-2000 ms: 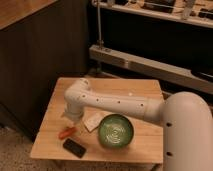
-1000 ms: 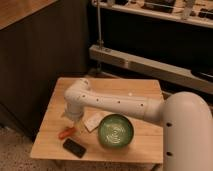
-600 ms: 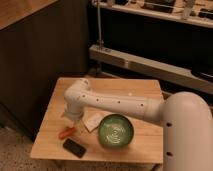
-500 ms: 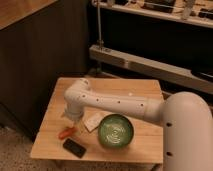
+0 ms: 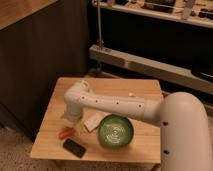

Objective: Place the pepper in the ceramic bowl

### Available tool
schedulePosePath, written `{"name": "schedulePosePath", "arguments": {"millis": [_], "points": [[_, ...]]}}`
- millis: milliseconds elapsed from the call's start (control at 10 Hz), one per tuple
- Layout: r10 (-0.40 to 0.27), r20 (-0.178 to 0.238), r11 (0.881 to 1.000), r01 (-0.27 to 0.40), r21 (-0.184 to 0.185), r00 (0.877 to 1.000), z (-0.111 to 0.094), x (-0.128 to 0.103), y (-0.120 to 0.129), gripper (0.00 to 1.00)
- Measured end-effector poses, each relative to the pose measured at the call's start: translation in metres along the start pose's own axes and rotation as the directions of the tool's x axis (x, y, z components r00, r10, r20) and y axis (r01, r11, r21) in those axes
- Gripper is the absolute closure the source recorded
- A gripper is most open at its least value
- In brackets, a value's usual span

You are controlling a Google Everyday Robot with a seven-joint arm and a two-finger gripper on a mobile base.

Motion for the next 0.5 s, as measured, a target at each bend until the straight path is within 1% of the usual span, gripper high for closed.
{"name": "schedulePosePath", "arguments": {"millis": [500], "points": [[-0.009,0.015,1.000,0.009,0.000,1.000,0.0100,-0.0026,-0.0018,0.20]]}}
